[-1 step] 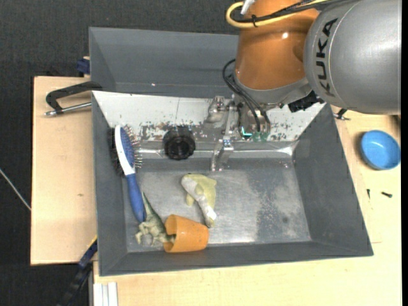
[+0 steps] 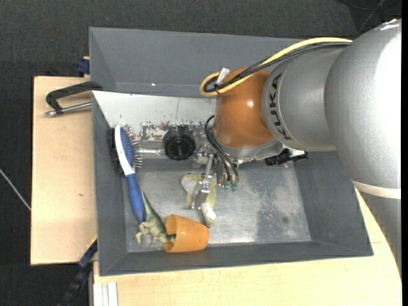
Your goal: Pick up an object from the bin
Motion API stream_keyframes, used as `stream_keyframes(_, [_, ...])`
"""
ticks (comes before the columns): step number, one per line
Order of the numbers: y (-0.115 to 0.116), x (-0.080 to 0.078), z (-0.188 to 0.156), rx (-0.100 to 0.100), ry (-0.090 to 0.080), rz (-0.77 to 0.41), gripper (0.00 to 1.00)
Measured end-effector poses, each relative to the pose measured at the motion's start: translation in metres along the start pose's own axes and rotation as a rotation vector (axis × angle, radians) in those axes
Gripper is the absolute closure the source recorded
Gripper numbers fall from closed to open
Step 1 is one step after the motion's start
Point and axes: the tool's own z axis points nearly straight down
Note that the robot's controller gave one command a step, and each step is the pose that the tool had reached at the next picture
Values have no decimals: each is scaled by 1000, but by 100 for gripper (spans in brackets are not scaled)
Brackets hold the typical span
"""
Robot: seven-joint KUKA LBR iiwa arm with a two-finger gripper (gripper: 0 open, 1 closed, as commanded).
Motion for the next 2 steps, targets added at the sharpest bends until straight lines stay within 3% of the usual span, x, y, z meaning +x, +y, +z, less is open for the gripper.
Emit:
stream_keyframes(1, [0,-3,-5,-3,-10,1,100])
stream_keyframes(2, [6,-12,-133,-5,-23,-82,100])
